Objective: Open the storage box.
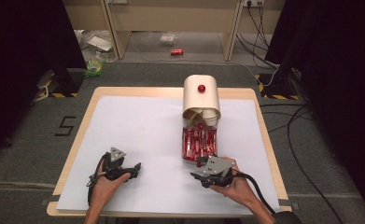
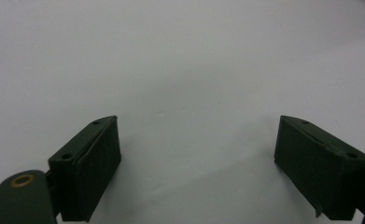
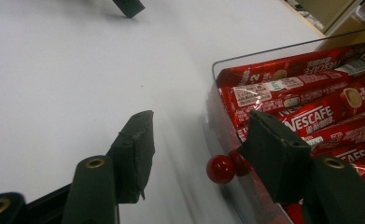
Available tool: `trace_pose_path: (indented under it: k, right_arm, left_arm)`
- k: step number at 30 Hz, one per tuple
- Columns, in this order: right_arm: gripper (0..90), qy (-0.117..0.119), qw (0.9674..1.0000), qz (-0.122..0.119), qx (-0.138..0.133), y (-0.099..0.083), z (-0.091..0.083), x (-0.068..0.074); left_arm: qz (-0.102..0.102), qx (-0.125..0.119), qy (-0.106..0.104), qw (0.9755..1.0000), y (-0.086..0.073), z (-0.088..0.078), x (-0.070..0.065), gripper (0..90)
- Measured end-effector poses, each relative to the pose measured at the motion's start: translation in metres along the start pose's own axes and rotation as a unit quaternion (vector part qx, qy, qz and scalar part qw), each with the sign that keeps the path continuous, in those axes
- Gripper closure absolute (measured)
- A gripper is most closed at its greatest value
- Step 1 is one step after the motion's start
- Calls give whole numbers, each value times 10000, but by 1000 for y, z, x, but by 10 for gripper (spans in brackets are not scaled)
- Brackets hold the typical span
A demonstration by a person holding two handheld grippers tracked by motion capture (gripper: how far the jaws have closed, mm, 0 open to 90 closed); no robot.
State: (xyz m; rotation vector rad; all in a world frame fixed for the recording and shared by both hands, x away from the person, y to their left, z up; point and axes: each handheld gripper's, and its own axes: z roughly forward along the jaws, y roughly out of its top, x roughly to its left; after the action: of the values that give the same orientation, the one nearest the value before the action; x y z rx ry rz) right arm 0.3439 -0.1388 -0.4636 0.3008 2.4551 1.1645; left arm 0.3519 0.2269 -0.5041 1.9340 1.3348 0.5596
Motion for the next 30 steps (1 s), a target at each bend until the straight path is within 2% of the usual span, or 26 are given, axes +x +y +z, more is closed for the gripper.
trace_pose_path:
  k: [21,29,30]
  right_arm:
    - [409,176,9998,-74,4,0,-8,12]
    - [428,288,9991,290,-109,0,-10,6]
    - [407,291,9988,361,-144,1,-11,6]
  left_arm:
    - [-21,-9,-19,10000,0,0,0,140]
    - [-11,-3,-11,10000,0,0,0,140]
    - [-6,-1,-10,10000,0,0,0,139]
